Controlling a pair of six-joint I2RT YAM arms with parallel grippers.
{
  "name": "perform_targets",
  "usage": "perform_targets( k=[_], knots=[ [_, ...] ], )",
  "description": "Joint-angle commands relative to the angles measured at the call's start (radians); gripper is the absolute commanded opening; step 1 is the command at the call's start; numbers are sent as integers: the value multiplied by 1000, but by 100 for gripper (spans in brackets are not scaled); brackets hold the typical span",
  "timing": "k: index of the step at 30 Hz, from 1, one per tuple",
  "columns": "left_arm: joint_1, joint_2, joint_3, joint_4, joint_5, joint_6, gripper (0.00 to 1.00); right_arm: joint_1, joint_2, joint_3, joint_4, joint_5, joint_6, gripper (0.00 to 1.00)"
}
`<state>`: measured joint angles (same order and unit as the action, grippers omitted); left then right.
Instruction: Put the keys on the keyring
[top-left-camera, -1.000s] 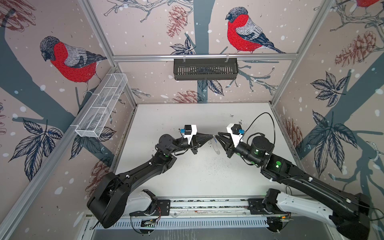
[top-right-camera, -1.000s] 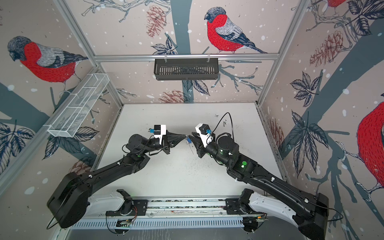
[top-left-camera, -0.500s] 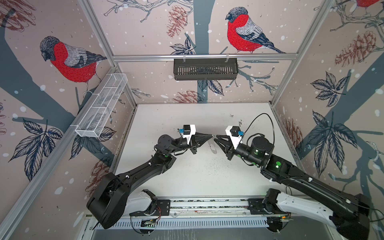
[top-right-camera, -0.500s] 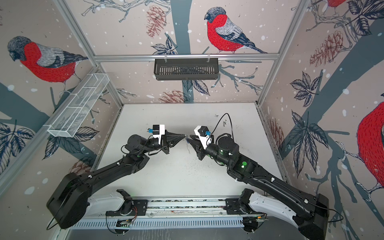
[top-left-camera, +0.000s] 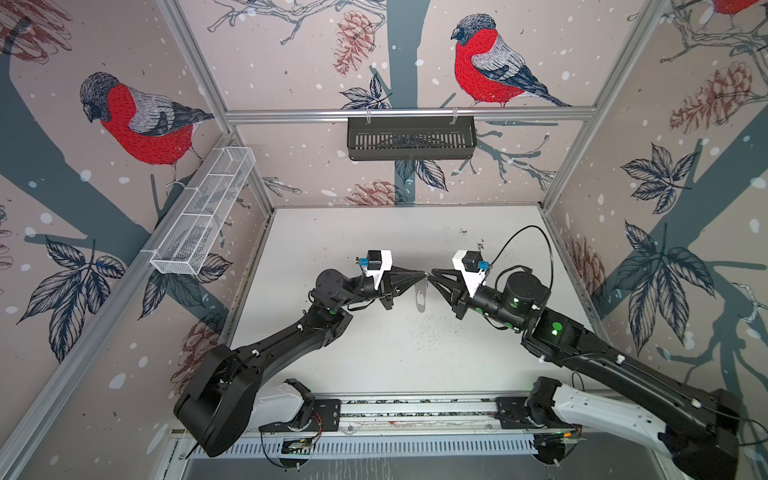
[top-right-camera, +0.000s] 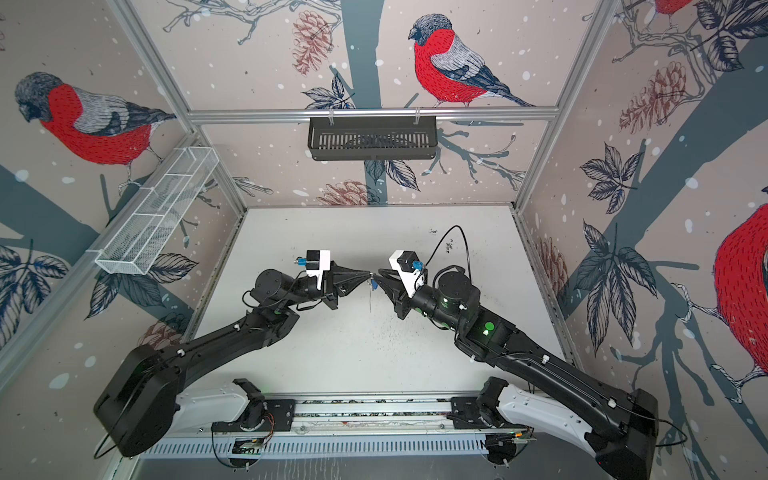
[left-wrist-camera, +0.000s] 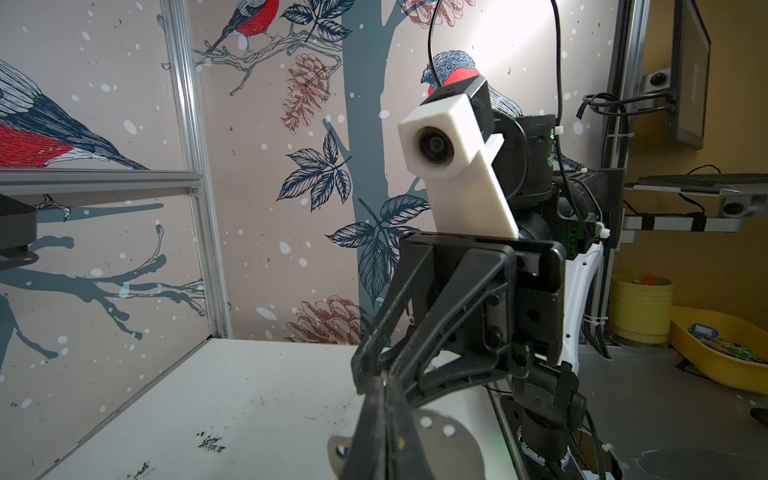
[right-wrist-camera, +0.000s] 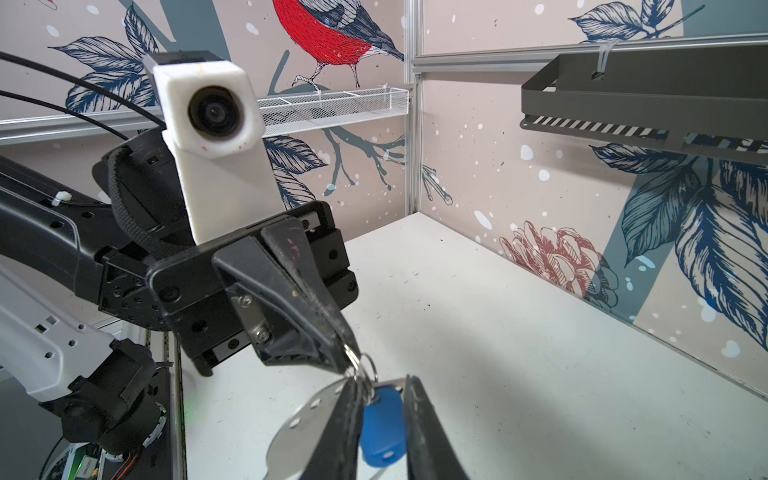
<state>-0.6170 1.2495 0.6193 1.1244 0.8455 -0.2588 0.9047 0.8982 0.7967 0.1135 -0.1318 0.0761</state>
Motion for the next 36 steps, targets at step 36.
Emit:
perform_targets(
  k=[36],
  knots=[
    [2,42,25,104,107,-68,0,-34,10,-4,63,-137,5,17]
  ],
)
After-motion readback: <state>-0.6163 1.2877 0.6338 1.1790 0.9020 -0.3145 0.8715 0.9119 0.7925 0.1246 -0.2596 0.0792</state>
